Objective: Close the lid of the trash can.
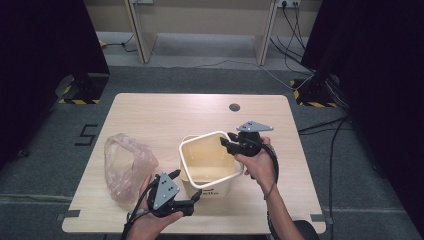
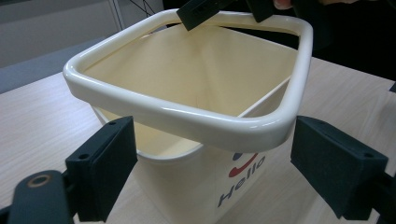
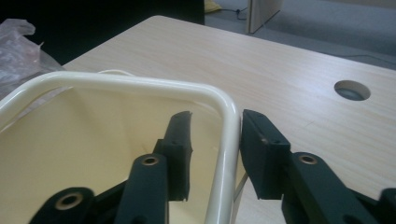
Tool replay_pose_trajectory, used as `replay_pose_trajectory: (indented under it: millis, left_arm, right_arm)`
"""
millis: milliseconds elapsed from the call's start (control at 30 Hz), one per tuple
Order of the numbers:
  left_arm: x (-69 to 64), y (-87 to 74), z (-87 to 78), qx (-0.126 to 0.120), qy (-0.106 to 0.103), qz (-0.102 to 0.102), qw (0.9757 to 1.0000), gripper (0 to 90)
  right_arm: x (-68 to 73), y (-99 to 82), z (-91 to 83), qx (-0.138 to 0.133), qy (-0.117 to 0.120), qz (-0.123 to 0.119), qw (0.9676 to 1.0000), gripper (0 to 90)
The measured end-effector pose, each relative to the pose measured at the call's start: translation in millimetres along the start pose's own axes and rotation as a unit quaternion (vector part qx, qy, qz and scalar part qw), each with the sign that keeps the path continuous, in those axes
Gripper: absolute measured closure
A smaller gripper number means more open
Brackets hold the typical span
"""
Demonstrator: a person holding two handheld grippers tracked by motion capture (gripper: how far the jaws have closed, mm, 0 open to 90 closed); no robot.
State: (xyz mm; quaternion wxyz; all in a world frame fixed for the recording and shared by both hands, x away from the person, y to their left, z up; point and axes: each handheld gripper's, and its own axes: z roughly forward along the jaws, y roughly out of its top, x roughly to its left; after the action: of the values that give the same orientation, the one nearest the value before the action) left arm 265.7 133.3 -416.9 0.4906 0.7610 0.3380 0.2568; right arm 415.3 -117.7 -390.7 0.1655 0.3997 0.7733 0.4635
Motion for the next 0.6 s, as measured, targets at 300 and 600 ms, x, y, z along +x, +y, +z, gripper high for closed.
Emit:
replay_pose_trajectory:
  millis: [300, 600]
  left_arm:
    - [0.1, -1.1, 0.5, 0.002, 0.003, 0.003, 1.0000, 14.9]
    - [6.4, 1.0, -3.0, -0.007, 0.012, -0.003, 0.9999, 14.8]
  right_arm:
    - [1.3, -4.1, -8.7, -0.002, -0.012, -0.013, 0.9998, 66.1]
    - [5.3, -10.5, -16.3, -0.001, -0.020, -0.003, 0.9998, 60.8]
